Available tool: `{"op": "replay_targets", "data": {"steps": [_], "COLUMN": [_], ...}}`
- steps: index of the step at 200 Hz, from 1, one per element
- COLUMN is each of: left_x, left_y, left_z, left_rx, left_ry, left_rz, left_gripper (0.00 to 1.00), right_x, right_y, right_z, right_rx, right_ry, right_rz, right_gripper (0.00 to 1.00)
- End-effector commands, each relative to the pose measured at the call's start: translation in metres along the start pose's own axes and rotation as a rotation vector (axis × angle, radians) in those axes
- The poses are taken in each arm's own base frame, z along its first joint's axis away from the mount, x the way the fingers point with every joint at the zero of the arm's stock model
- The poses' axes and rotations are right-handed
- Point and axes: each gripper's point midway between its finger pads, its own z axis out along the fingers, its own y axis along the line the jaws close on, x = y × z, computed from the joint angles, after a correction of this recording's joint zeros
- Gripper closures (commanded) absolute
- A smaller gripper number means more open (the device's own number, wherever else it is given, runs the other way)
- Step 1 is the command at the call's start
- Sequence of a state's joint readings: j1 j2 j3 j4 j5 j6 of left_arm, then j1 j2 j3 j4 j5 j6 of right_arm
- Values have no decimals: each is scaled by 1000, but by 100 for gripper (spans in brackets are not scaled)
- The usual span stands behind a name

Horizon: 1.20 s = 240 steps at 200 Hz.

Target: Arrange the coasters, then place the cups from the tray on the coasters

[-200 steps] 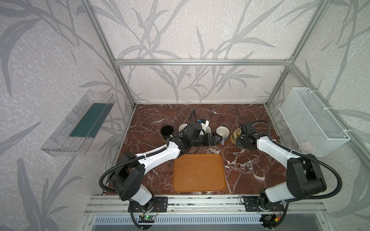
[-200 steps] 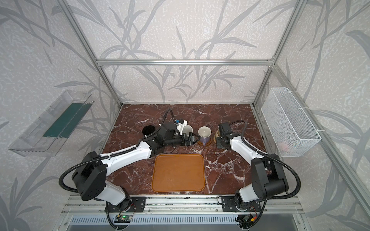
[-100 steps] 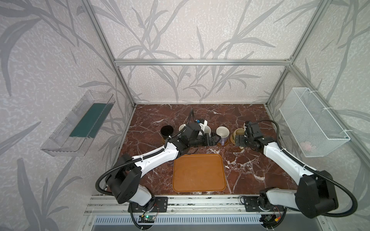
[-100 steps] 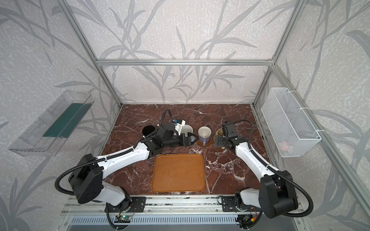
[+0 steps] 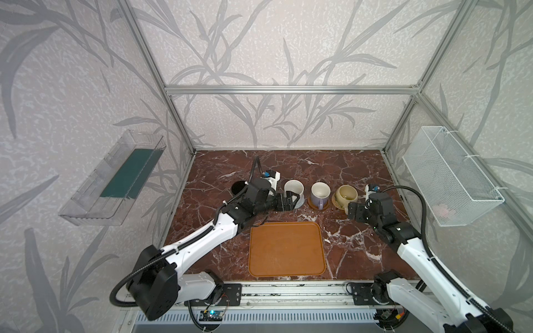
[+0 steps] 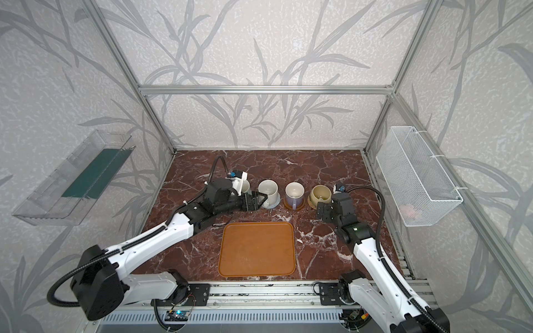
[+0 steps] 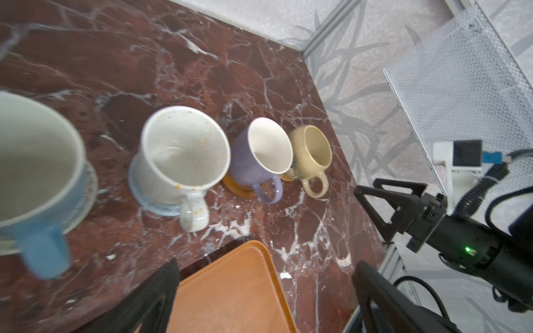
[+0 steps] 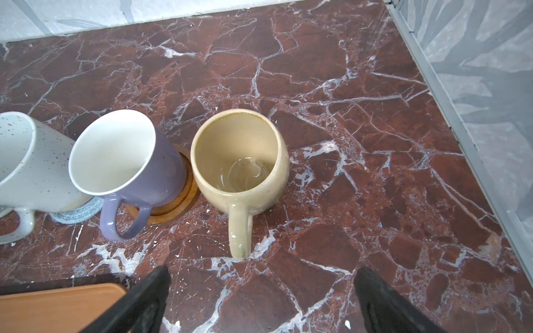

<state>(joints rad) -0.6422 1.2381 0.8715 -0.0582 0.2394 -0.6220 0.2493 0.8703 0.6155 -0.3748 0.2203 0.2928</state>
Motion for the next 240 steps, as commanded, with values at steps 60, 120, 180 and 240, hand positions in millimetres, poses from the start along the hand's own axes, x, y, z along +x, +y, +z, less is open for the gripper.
{"op": "replay_targets", "data": {"steps": [60, 120, 180, 240], "left_x": [-7, -9, -26, -25], "left_y": [121, 175, 200, 223], "left_z": [-84, -104, -123, -123], "left_rx": [-497, -744, -870, -863], "left_ry": [-303, -384, -503, -519], "left_rz": [245, 383, 468, 415], "left_gripper": [1, 1, 1, 1], "right_x": [-1, -6, -8, -10], "right_y": [-19, -27, -19, -15], "right_z": [7, 29, 60, 69], "right_rx": [58, 115, 126, 113], "right_ry": [-235, -340, -296, -297], "right_rz": [-41, -105, -184, -207], "right_gripper": [3, 6, 5, 5]}}
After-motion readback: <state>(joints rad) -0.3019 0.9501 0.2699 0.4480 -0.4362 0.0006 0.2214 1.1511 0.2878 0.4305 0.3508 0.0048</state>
